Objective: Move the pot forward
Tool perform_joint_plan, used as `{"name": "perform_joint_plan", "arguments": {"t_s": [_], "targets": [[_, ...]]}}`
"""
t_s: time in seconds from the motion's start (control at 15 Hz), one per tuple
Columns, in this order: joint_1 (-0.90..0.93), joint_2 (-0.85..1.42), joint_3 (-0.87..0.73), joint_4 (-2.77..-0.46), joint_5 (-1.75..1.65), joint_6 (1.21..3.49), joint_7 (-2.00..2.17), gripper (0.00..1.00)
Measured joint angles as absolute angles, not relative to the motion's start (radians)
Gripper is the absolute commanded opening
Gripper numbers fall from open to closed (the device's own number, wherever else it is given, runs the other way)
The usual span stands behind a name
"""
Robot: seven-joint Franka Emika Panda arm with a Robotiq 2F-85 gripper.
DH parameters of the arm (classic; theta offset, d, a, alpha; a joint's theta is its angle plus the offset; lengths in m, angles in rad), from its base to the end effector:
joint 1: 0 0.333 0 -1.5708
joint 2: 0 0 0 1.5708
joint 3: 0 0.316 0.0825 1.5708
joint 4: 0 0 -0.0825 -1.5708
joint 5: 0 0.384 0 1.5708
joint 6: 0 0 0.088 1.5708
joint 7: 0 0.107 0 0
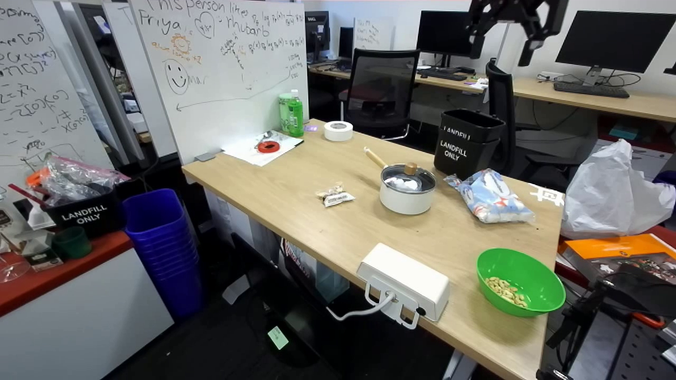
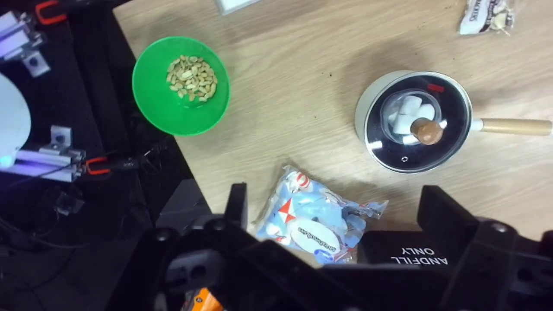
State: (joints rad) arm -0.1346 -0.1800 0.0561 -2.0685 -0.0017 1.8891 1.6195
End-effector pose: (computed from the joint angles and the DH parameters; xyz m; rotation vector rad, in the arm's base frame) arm 0.5018 -0.0383 0.5100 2.0699 -2.3524 0.0131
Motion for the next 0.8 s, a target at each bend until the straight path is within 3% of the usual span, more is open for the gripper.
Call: {"name": "perform_joint_plan", "arguments": {"t_s": [0.53, 0.8], "targets": [[-0.089, 0.185, 0.002, -1.807, -0.005, 1.988, 2.098, 1.00], [-0.076, 0.229, -0.012, -1.753, -0.004, 1.974, 2.159, 1.00]]}}
